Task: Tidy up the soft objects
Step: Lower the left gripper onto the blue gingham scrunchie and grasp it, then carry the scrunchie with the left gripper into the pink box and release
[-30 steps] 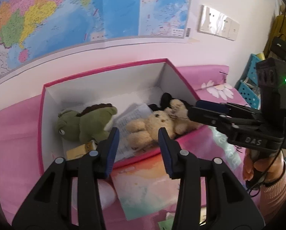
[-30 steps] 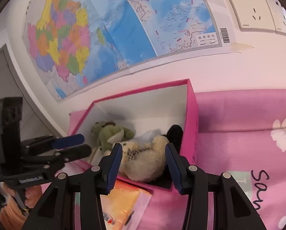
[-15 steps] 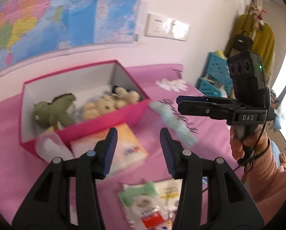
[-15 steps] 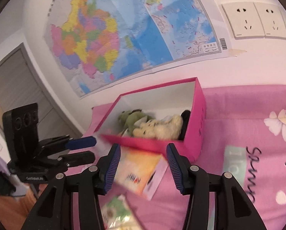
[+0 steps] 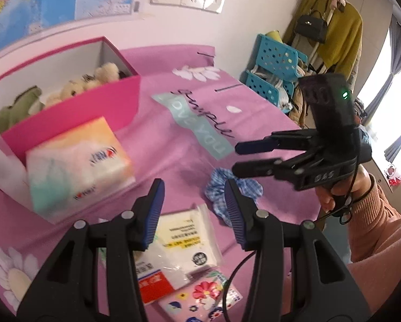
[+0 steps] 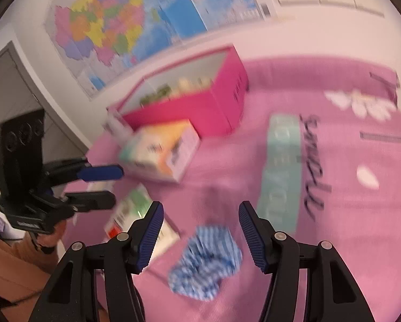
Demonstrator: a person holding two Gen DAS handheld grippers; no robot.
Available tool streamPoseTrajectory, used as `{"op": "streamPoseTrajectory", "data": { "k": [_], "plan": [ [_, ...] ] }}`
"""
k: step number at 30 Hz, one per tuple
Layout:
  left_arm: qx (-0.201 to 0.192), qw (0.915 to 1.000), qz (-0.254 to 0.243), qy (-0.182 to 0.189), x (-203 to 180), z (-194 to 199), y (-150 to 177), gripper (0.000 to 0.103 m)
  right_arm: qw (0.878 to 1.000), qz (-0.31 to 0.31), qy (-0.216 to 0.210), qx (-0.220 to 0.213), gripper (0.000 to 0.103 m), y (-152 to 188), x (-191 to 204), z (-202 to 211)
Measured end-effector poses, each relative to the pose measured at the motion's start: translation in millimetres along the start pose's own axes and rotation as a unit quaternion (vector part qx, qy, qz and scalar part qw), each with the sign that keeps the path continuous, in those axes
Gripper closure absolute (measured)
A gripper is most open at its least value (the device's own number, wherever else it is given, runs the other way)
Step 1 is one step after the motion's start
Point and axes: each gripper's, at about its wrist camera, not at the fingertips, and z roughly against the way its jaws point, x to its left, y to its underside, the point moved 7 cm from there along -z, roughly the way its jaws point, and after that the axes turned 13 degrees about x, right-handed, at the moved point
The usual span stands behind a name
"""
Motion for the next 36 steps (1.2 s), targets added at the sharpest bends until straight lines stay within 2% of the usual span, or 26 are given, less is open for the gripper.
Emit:
{"op": "streamPoseTrajectory", "data": {
  "k": [5,12,14,16,20,27,30,36],
  "plan": [
    [0.014,0.9999,-0.001,0.007,-7,-10,8,0.055,0.999,-0.017,0.006,0.031,0.043,21,-10,-22],
    [0.033,0.9993,0.003,0.02,-11,-22,14,0.055,0.999,-0.014,0.017,0.044,0.044,28,-10,-39],
    [0.036,0.9991,0.005,0.021,-12,-24,15,0.055,0.999,-0.004,0.025,0.039,0.051,27,-8,-40],
    [0.038,0.999,0.006,0.024,-13,-27,15,0.055,0.999,0.001,0.036,0.04,0.076,24,-9,-41],
    [0.045,0.9983,0.008,0.037,-14,-31,16,0.055,0.998,0.011,0.032,0.043,0.085,26,-5,-42],
    [0.044,0.9964,0.012,0.071,-17,-31,16,0.054,1.0,0.025,0.011,0.007,0.088,16,13,-22],
    [0.032,0.9968,0.017,0.071,-13,-24,11,0.046,0.999,0.04,0.003,-0.012,0.088,4,25,-11],
    [0.004,0.9975,0.021,0.068,-2,-5,-3,0.046,0.996,0.067,-0.02,-0.049,0.088,-24,48,7]
  ]
}}
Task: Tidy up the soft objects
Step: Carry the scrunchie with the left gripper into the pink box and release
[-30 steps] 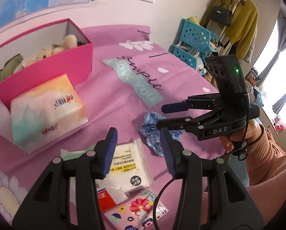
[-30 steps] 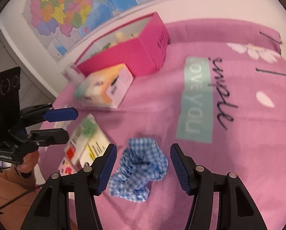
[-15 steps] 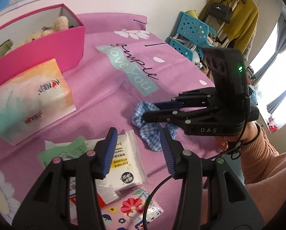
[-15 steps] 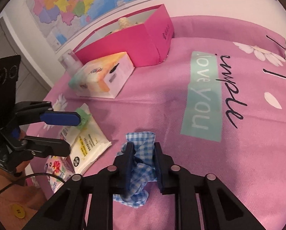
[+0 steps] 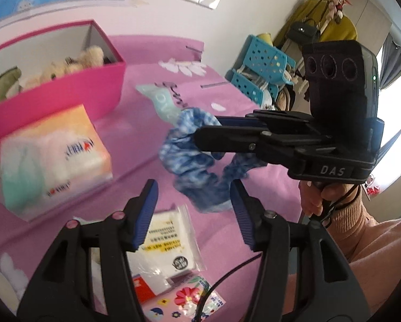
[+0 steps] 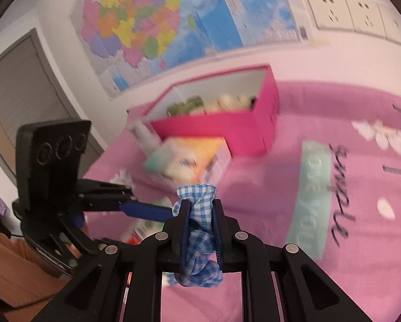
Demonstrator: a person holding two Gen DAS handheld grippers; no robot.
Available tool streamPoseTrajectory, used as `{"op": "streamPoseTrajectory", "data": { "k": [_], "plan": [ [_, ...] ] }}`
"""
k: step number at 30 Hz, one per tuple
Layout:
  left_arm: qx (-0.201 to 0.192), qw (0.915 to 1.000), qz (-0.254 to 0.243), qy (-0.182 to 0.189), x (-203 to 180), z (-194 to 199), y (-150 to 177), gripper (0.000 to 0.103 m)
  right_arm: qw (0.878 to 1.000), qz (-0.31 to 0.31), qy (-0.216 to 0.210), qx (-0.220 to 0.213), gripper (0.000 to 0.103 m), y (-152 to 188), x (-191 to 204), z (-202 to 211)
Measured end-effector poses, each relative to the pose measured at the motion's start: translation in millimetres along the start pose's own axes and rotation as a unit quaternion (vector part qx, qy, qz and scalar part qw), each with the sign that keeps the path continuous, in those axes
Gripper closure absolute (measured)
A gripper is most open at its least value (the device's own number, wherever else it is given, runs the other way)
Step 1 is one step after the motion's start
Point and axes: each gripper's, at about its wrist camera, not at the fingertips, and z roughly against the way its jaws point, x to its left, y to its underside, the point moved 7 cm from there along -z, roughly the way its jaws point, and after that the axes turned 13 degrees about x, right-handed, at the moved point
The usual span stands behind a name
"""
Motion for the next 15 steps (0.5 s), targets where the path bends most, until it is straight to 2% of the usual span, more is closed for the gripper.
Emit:
{"op": "streamPoseTrajectory", "data": {
  "k": [4,7,11,15],
  "plan": [
    [-0.024,0.9996,-0.001,-0.015,6,17,-15,0.047,0.999,0.024,-0.01,-0.022,0.088,-29,14,4],
    [-0.045,0.9986,-0.005,-0.03,9,33,-29,0.054,0.999,0.041,-0.011,-0.031,0.088,-48,24,4],
    [-0.064,0.9957,-0.006,-0.067,22,51,-52,0.062,0.997,0.06,-0.016,-0.047,0.088,-81,31,5],
    [-0.072,0.9943,0.009,-0.078,41,63,-76,0.064,0.996,0.065,-0.023,-0.063,0.088,-116,31,4]
  ]
}}
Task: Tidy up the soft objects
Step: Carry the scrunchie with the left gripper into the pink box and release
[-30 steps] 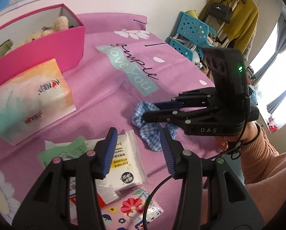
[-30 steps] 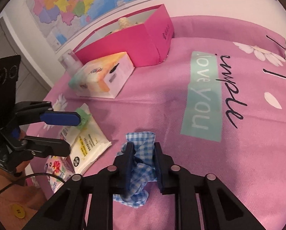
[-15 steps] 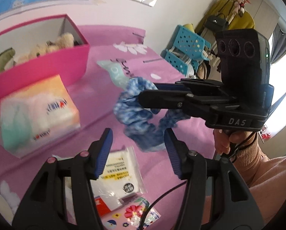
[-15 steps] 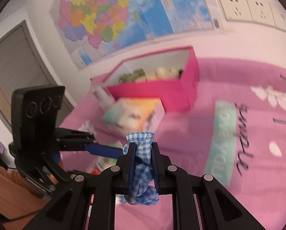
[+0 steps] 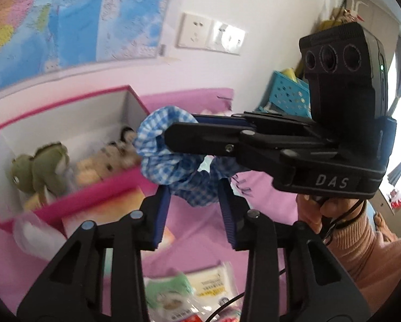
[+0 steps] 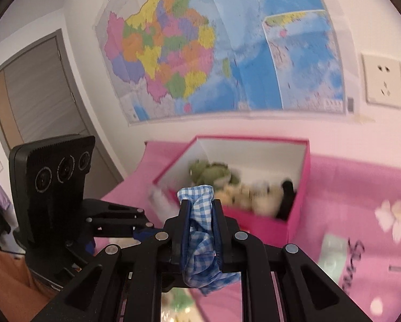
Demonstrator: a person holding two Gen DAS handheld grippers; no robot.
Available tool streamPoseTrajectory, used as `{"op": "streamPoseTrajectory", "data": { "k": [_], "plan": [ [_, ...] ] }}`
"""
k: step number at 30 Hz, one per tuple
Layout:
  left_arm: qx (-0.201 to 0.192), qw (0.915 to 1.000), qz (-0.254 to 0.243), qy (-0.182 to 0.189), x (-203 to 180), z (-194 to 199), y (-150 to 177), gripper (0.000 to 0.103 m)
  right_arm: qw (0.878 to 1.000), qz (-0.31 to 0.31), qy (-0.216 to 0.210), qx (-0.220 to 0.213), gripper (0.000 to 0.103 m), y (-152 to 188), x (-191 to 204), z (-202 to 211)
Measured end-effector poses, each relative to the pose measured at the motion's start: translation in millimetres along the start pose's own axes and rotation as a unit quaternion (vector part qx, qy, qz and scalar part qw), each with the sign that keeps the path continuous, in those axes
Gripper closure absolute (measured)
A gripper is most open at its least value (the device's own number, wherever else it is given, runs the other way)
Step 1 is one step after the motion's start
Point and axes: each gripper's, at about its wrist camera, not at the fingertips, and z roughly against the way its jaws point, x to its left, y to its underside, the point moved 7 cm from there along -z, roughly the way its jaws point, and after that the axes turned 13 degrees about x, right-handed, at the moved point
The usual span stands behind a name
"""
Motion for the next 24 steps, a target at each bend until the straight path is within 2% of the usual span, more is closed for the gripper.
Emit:
{"op": "streamPoseTrajectory", "data": {
  "k": [5,11,20,24],
  "plan": [
    [0.002,0.9995,0.025,-0.021,26,-7,-28,0.069,1.0,-0.015,0.002,-0.006,0.088,-33,-21,-17],
    [0.017,0.9972,0.051,-0.052,61,-24,-55,0.069,0.999,-0.049,0.013,-0.002,0.088,-61,-55,-41],
    [0.041,0.9921,0.09,-0.077,96,-44,-71,0.069,0.995,-0.094,0.022,0.014,0.088,-81,-98,-81],
    [0.044,0.9899,0.104,-0.086,103,-45,-67,0.067,0.992,-0.119,0.041,0.016,0.083,-82,-114,-93]
  ]
}}
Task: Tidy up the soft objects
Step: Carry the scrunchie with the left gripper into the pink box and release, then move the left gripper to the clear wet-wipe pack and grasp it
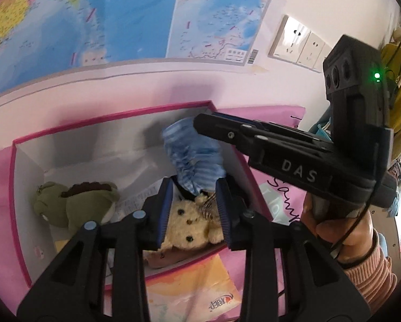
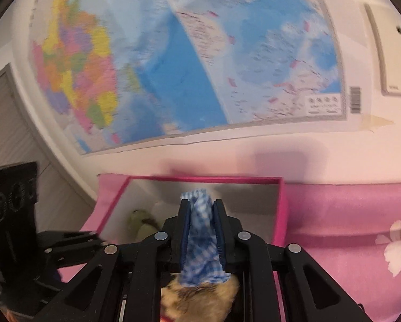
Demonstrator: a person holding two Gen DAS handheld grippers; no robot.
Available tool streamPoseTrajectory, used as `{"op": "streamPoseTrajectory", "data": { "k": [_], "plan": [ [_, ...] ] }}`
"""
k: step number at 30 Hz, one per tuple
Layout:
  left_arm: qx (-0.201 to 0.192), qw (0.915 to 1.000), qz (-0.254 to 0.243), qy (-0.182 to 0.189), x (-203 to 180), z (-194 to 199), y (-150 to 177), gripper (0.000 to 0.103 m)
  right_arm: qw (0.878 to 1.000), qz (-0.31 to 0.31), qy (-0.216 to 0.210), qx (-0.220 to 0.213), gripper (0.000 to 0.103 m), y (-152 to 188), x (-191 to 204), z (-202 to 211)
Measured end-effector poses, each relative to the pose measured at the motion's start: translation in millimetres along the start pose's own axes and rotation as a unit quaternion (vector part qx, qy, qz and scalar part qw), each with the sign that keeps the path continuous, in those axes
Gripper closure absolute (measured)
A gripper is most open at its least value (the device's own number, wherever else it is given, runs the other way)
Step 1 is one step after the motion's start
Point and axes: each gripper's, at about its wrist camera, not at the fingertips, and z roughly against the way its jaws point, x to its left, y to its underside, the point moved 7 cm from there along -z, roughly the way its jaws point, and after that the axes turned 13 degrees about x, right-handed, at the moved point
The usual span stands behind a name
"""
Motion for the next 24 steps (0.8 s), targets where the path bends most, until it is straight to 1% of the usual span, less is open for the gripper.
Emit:
{"op": "streamPoseTrajectory", "data": {
  "k": [1,3,5,8,9,11,14,16,19,21,24],
  "plan": [
    [-0.004,1.0,-0.002,-0.006,1,2,2,0.067,1.0,-0.007,0.009,0.004,0.077,1,-5,-3],
    [-0.016,0.9996,-0.01,-0.02,2,8,9,0.067,1.0,-0.015,0.027,0.005,0.07,4,-10,-4],
    [-0.027,0.9992,-0.019,-0.023,1,16,17,0.067,0.999,-0.014,0.035,0.003,0.07,10,-13,1],
    [-0.046,0.9981,-0.039,-0.014,-6,33,33,0.066,0.999,-0.012,0.032,-0.002,0.07,21,-13,13],
    [-0.054,0.9973,-0.048,-0.012,-9,39,40,0.065,1.0,-0.011,0.028,-0.005,0.07,26,-12,19],
    [-0.066,0.996,-0.061,0.003,-14,53,55,0.06,1.0,-0.006,0.018,-0.01,0.069,34,-8,31],
    [-0.077,0.9942,-0.074,0.015,-20,69,75,0.06,1.0,0.007,-0.001,-0.018,0.065,49,4,52],
    [-0.081,0.9936,-0.077,0.018,-22,76,88,0.06,0.999,0.014,-0.02,-0.022,0.059,59,13,67],
    [-0.08,0.9938,-0.074,0.023,-20,81,109,0.059,0.998,0.024,-0.043,-0.029,0.054,74,28,87],
    [-0.071,0.9945,-0.068,0.035,-19,80,123,0.058,0.997,0.03,-0.06,-0.025,0.053,87,37,96],
    [-0.058,0.9957,-0.057,0.044,-15,74,144,0.057,0.996,0.037,-0.075,-0.01,0.051,104,48,101]
  ]
}}
